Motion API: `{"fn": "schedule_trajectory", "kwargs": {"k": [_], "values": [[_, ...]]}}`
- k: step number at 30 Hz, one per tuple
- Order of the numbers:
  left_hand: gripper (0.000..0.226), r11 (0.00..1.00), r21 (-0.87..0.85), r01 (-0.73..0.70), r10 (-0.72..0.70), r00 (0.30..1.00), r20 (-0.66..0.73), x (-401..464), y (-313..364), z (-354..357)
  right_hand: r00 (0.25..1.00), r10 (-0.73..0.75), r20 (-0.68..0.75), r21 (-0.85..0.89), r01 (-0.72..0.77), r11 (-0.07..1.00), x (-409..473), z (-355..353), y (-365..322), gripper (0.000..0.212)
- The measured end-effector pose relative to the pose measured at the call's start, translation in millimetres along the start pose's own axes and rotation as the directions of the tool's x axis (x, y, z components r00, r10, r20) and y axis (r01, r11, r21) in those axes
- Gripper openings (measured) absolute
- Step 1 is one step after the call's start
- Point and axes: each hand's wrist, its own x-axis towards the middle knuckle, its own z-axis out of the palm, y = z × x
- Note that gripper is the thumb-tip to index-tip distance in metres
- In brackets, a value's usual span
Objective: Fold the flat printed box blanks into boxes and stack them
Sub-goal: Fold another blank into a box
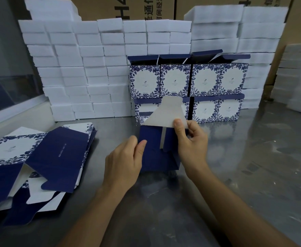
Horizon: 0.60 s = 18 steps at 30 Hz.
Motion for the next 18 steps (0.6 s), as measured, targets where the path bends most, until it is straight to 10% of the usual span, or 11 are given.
{"fn": "schedule_trajectory", "kwargs": {"k": [18], "values": [[0.037, 0.995, 0.064, -0.071, 0.074, 0.996, -0.045, -0.6, 3.1, 1.7, 0.964, 0.244, -0.104, 0.286, -0.206, 0.936, 5.6, -1.1, -0.5, 0.03]]}}
